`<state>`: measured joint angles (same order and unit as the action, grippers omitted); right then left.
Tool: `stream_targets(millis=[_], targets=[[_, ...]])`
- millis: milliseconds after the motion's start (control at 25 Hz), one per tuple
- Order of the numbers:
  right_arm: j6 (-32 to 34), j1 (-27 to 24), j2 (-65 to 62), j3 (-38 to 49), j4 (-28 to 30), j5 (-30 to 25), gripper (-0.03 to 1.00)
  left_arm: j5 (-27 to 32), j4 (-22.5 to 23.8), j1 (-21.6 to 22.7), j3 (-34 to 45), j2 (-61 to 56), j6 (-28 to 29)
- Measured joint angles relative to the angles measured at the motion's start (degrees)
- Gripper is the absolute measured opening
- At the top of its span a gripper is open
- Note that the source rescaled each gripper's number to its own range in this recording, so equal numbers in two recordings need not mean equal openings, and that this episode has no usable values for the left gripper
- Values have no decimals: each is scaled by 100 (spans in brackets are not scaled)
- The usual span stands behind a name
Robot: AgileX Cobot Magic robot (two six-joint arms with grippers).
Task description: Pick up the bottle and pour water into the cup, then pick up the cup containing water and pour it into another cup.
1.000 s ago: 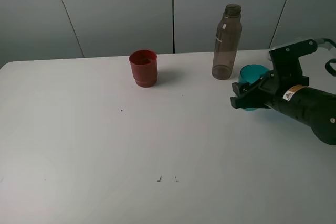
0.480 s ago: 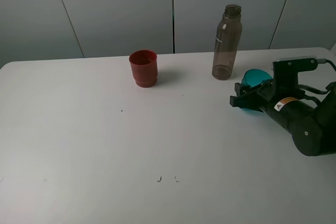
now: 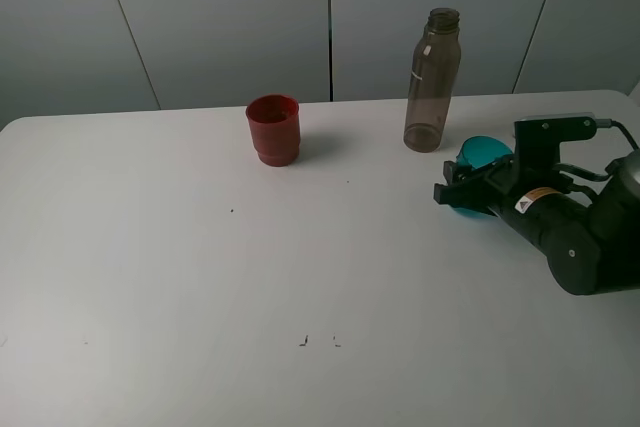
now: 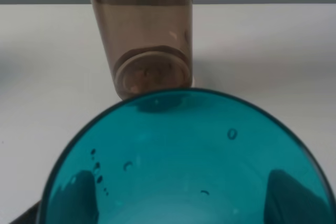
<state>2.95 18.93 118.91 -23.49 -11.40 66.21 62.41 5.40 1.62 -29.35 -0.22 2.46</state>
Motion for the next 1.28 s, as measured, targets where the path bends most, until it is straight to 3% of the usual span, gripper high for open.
stream_targets(millis=[120, 160, 200, 320, 400, 560, 720, 920, 1280], targets=[[23, 0, 0, 0, 23, -10, 16, 0, 0, 0, 0, 0, 0], [35, 0, 0, 0, 23, -10, 21, 0, 0, 0, 0, 0, 0], [44, 0, 0, 0, 23, -64, 33, 0, 0, 0, 0, 0, 0], [58, 0, 0, 0, 23, -208, 87, 0, 0, 0, 0, 0, 0], [72, 0, 0, 0, 35, -258, 97, 0, 0, 0, 0, 0, 0], [111, 0, -135, 0, 106, -687, 99, 0, 0, 0, 0, 0, 0], [198, 0, -607, 0, 228, -1675, 99, 0, 0, 0, 0, 0, 0], [228, 0, -1675, 0, 647, -3343, 100, 0, 0, 0, 0, 0, 0], [237, 0, -4338, -59, 738, -6452, 100, 0, 0, 0, 0, 0, 0]])
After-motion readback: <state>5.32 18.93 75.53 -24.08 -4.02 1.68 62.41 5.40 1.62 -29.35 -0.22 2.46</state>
